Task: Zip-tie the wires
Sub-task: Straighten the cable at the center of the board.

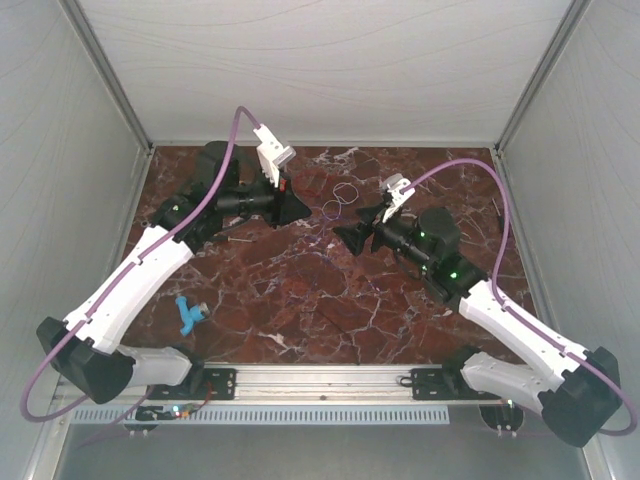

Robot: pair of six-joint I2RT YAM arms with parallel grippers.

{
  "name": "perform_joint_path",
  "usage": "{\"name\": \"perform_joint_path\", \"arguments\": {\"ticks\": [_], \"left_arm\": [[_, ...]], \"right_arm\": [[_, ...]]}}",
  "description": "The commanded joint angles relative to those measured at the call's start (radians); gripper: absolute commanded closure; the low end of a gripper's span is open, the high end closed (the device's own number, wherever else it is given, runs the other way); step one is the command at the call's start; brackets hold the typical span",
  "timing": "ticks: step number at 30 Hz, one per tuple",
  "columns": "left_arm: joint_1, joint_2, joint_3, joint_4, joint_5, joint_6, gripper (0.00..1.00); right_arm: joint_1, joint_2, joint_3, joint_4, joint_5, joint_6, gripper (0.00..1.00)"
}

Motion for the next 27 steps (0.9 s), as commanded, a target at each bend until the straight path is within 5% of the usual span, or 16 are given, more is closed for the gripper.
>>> {"name": "perform_joint_path", "arguments": {"ticks": [1,9,19,27], "left_arm": [[-0.005,-0.030,0.019,0.015,0.000,-0.006,1.00],[-0.006,-0.019,0.062,-0.007,-0.031,-0.008,1.00],[-0.006,-0.027,0.024,0.042,-0.019,-0.010,1.00],[-0.004,-0.047,-0.006,0.053,-0.078,-0.003,1.00]], "right_arm": [[0.010,0.005,0.026,-0.020,0.101,-0.037,0.34],[0.031,0.003,0.051,-0.044,0.136,-0.056,0.43],[0.056,0.047,0.098,-0.063,0.183,-0.081,0.65],[0.086,0.064,0.088,-0.034,0.349,-0.092,1.00]]}}
